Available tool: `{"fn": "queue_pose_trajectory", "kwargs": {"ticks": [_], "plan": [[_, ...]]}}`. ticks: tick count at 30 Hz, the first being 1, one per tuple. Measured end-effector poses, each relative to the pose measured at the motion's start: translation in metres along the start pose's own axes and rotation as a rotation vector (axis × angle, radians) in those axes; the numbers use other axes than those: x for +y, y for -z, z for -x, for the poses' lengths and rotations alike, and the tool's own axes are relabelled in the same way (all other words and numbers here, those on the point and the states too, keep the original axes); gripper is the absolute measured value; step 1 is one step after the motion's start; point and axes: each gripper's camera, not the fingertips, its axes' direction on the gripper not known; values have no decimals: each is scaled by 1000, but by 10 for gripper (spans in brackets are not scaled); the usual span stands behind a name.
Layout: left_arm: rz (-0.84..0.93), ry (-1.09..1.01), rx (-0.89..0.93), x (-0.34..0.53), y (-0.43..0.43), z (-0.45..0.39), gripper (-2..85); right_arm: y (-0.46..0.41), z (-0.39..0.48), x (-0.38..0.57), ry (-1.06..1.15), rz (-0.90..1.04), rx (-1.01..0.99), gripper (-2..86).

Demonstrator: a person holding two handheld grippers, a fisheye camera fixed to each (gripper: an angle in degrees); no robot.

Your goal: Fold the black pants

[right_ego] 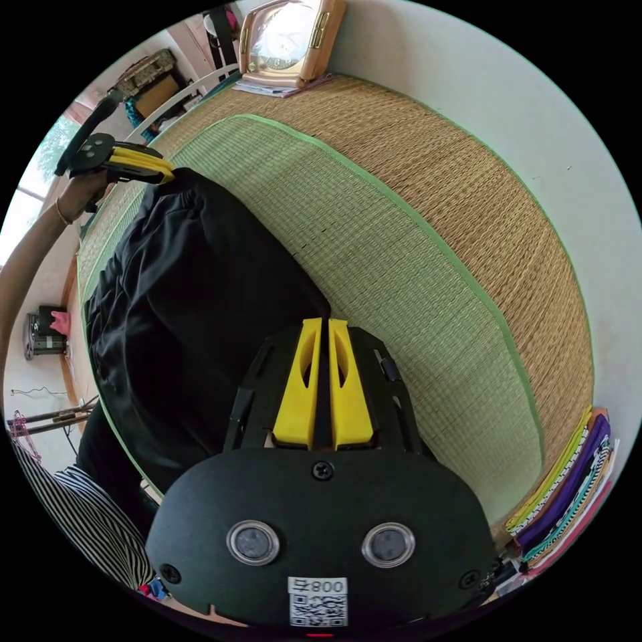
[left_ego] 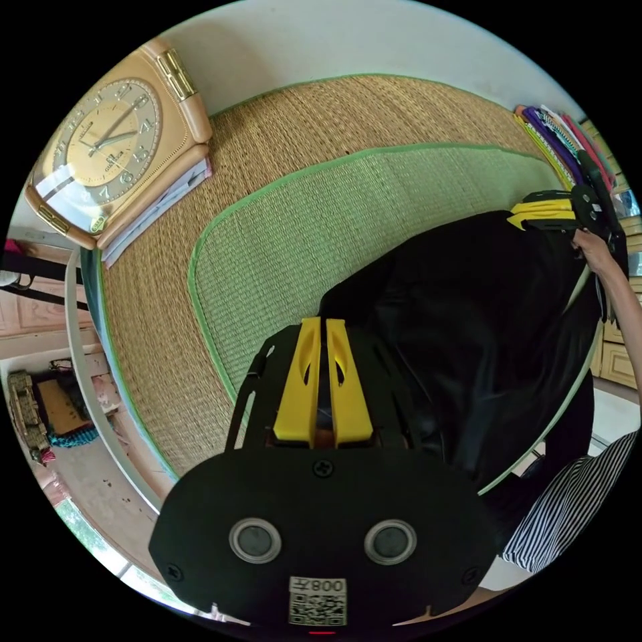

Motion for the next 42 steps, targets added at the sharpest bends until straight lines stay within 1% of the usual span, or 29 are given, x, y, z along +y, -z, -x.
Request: {"fn": "queue_pose_trajectory", "kwargs": {"ticks": [13,23,28,33,42], "plan": [[-125,-9,-44,74,22,-51,14,39,35,49,-30,-78,12,16],[-228,-66,-26,174,18,-101,12,60,111,136,8,-139,53,14],[-217,-110,-14,226,-4,-124,12,52,161,184,60,-134,77,14],[-150,-138,-8,278,-43,-142,11,32,215,225,129,-95,87,13],[-69,-166,-1,340,-109,-154,9,-16,283,278,204,-34,78,12]]}}
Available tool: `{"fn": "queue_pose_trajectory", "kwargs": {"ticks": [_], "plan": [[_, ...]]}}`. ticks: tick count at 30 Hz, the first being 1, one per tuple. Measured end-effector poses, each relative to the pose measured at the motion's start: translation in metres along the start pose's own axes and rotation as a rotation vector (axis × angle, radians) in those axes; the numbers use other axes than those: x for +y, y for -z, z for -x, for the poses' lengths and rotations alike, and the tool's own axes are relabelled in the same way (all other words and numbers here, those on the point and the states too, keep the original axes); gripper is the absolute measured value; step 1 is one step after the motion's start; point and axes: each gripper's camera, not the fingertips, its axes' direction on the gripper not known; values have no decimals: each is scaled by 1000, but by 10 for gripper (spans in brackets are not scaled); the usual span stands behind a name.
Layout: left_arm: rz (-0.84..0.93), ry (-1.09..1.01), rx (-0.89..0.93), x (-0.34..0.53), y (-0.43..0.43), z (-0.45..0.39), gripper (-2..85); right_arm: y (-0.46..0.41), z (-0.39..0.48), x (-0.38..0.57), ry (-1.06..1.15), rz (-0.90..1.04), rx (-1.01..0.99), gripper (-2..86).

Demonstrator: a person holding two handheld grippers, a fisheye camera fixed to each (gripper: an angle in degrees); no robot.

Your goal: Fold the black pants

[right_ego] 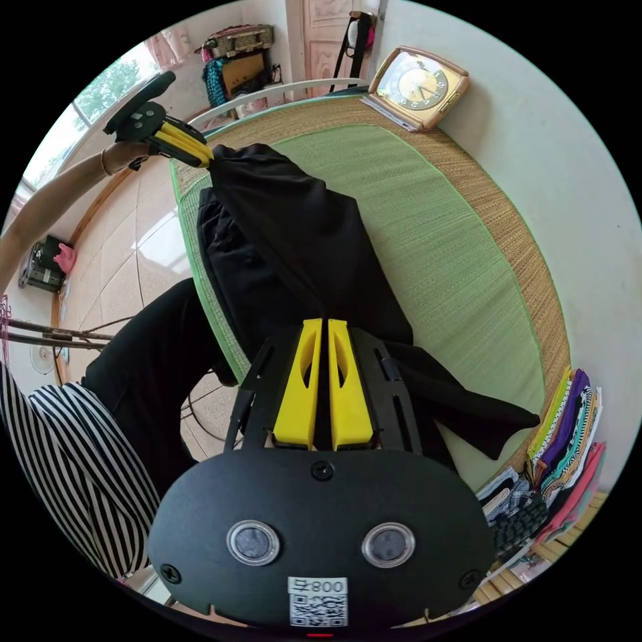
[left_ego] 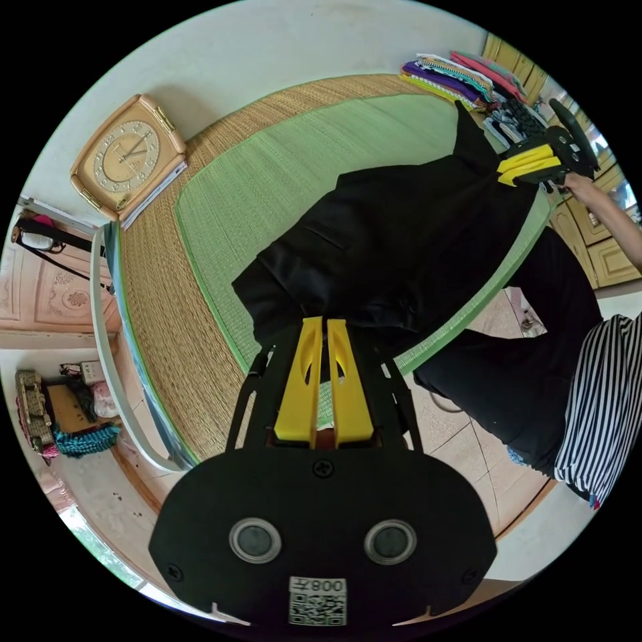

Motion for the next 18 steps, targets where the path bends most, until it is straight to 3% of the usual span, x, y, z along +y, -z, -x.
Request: {"fn": "queue_pose_trajectory", "kwargs": {"ticks": [10,18], "plan": [[62,-14,15,49,-69,1,10,-49,47,26,35,52,-9,13],[-1,35,8,94,-108,17,10,-74,68,54,16,19,-20,14]]}}
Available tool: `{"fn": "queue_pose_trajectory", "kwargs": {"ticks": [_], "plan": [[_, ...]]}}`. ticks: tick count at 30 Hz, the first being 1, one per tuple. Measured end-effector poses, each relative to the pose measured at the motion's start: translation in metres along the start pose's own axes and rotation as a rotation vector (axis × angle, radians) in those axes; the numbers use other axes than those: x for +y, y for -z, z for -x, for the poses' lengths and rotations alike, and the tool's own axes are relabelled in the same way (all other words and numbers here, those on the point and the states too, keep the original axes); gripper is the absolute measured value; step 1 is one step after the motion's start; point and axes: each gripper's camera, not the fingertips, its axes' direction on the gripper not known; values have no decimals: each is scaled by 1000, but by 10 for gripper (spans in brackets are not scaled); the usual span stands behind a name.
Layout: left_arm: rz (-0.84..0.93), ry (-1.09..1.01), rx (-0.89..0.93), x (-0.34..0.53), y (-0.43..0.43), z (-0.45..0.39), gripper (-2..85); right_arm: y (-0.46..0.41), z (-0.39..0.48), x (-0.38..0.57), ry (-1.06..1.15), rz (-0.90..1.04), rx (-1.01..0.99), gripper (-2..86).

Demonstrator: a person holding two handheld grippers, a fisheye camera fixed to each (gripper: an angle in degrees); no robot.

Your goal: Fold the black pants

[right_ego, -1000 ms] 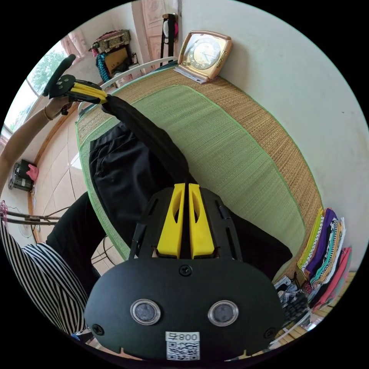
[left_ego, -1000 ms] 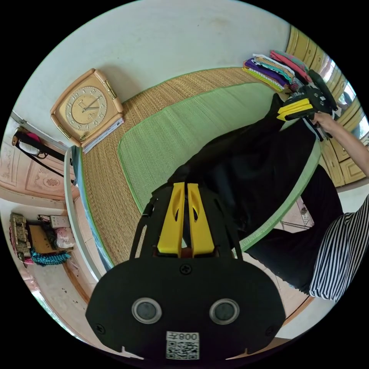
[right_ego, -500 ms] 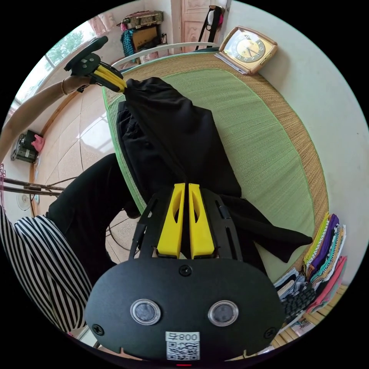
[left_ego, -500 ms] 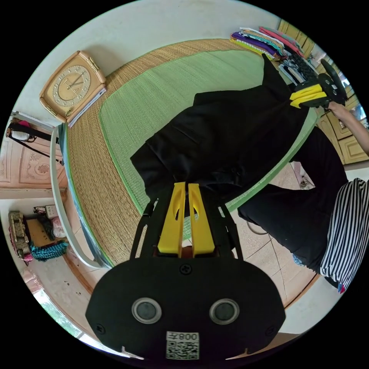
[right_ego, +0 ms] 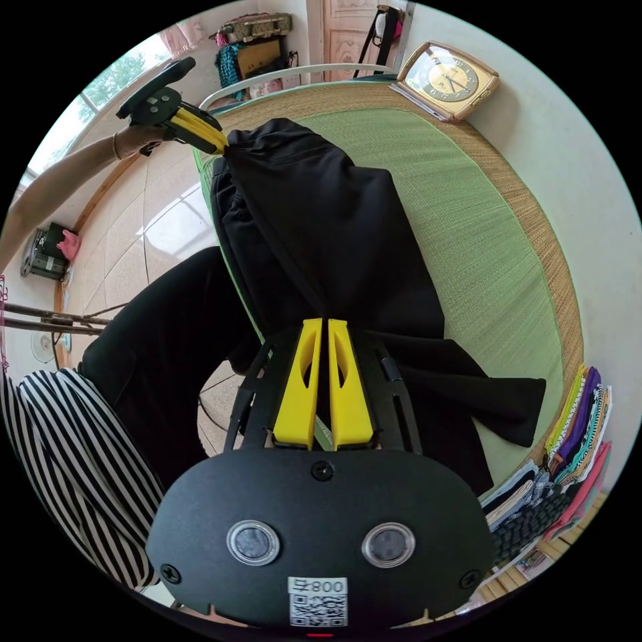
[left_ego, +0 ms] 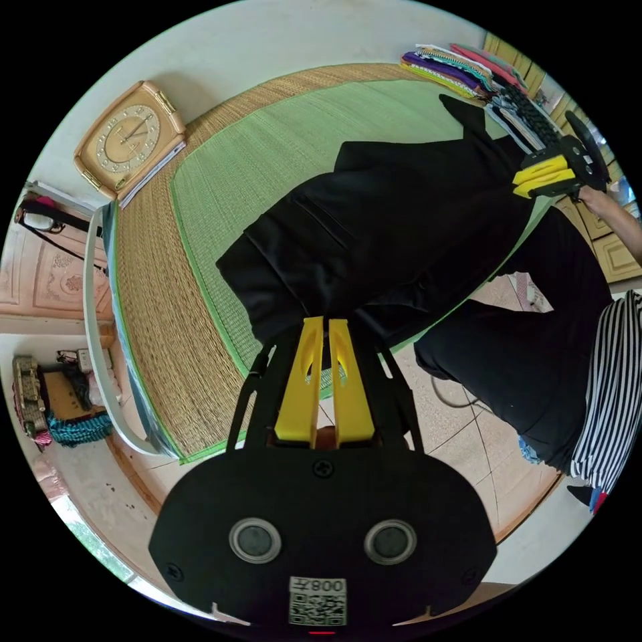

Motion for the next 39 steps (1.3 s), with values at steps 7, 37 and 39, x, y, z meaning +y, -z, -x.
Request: {"fn": "queue_pose_trajectory", "kwargs": {"ticks": [7,37,39], "plan": [[4,83,73,32,-46,22,10,-39,24,20,28,46,25,18],[-137,228,358,127,-196,112,0,-54,3,98,-94,-68,-93,22],[-129,255,327,126,-212,121,0,-48,2,104,-101,-86,-97,22]]}}
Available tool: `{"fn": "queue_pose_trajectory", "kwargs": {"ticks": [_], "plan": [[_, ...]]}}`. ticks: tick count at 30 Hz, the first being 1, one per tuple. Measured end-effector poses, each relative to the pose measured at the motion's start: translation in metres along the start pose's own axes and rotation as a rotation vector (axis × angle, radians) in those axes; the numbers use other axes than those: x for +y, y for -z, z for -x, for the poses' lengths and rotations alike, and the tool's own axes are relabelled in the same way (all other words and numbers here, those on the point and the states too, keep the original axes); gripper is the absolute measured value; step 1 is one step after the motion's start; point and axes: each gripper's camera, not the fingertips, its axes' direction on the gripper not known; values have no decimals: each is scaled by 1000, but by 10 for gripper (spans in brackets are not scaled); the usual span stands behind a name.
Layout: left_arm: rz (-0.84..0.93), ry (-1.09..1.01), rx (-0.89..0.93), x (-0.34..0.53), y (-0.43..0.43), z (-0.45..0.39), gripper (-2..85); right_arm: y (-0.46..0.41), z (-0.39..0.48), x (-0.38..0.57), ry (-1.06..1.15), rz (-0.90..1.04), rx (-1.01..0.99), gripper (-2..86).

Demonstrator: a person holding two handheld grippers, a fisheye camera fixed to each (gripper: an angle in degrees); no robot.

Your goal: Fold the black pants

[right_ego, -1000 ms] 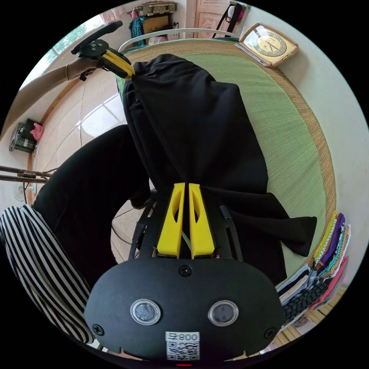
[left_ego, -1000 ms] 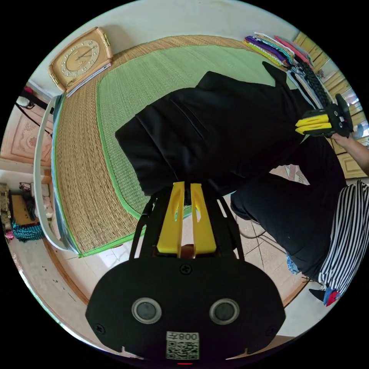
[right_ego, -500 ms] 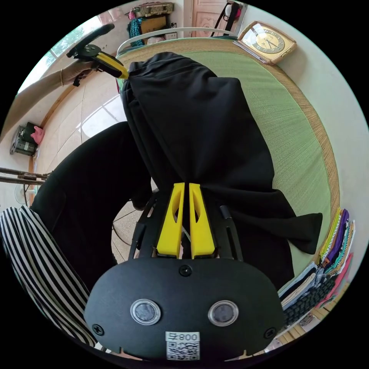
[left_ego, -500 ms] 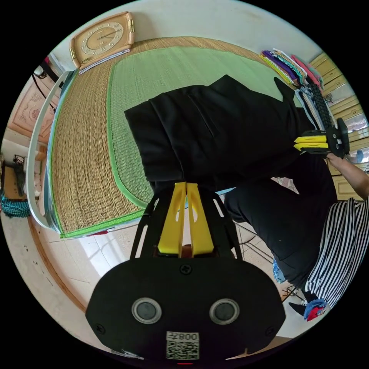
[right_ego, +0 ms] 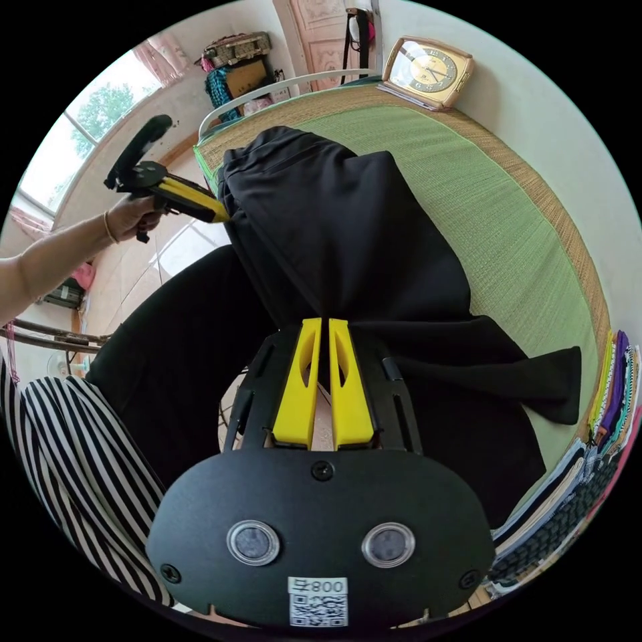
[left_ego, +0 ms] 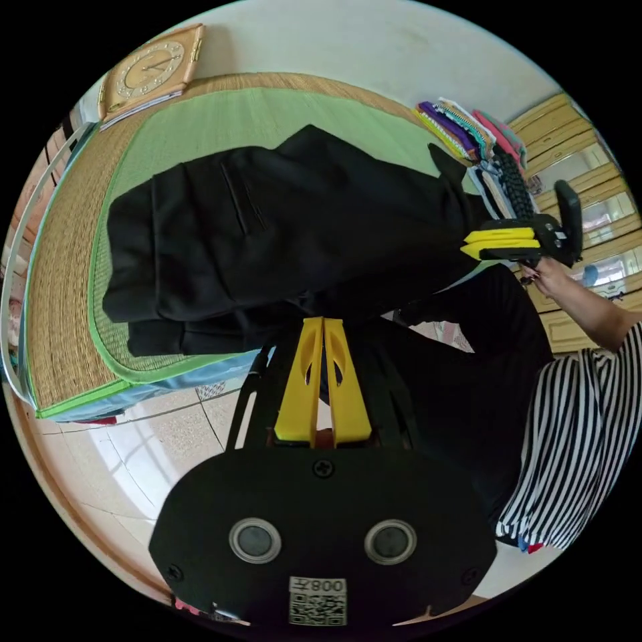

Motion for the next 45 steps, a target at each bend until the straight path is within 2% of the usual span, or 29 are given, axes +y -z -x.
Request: {"fn": "queue_pose_trajectory", "kwargs": {"ticks": [5,10,18,21,25,28,33,35,38,39,45], "plan": [[-45,59,15,2,-9,36,2,12,1,13,-7,-39,-5,21],[-94,136,39,12,-10,69,8,-4,1,23,-27,1,-7,21],[-344,558,378,48,-16,173,70,-2,-6,23,-54,15,-43,22],[-345,666,443,49,-30,199,75,7,-9,24,-69,1,-66,22],[-363,711,510,44,-42,216,53,16,-8,23,-71,-4,-73,22],[-449,695,545,40,-37,223,40,29,-9,21,-72,-13,-84,21],[-592,570,499,36,-14,220,33,78,-2,22,-45,-128,-85,20],[-557,581,463,37,-23,222,31,83,1,23,-28,-129,-83,20],[-382,656,406,34,-58,230,29,64,7,22,5,-46,-88,21],[-366,685,439,34,-69,232,28,55,12,21,23,-2,-66,22],[-400,684,407,22,-75,221,18,60,26,12,78,46,-17,22]]}}
